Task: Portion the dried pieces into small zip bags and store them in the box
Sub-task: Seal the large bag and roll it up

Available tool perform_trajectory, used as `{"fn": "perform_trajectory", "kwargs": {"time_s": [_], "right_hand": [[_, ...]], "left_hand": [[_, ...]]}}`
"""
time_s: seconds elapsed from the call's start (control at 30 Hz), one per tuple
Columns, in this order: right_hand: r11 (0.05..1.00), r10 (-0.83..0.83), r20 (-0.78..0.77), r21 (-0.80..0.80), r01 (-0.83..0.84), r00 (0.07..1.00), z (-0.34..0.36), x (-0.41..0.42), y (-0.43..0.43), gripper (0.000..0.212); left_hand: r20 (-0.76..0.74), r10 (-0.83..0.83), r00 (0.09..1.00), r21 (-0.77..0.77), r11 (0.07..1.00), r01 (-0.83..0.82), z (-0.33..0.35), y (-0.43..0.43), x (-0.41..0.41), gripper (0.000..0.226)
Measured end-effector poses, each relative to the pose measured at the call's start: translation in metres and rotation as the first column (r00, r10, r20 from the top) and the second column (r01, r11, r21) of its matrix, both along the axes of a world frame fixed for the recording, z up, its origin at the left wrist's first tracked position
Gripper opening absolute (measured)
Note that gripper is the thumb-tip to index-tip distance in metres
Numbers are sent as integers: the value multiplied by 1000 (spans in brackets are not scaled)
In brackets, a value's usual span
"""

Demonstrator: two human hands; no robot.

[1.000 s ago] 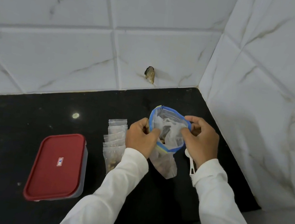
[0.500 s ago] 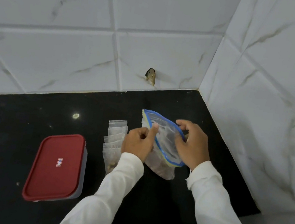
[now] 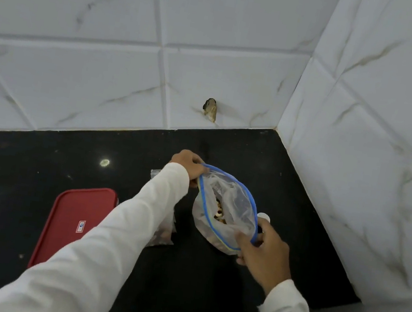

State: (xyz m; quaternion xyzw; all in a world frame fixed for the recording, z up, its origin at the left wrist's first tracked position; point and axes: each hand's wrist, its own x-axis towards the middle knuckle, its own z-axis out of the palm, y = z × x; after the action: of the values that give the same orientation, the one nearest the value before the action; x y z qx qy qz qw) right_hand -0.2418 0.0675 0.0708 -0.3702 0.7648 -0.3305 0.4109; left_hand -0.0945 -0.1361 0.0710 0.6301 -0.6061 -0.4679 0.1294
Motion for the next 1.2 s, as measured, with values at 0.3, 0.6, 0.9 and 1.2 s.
{"fn": "perform_trajectory", "kwargs": {"time_s": [0.3,0.6,0.9,1.2], "right_hand": [[919,-224,-367,-387,71,903,56,-13,-4,26],[902,-268,113,-321,290,957,45,-17,-1,16],[848,-347,359,-274,453,867,50,-31,-2,21],[956,-170,121,-219,194,978,65,-38,-7,10]], "left_hand": [[-200,227,953,-318,905,-282,50,-22,-4,30],[-217,234,948,-177,945,-274,57,-18,-3,24],[-311,235,921,-139,947,-288,65,-22,4,24],[-331,76,941,-122,985,-122,74,-11,16,25]]}}
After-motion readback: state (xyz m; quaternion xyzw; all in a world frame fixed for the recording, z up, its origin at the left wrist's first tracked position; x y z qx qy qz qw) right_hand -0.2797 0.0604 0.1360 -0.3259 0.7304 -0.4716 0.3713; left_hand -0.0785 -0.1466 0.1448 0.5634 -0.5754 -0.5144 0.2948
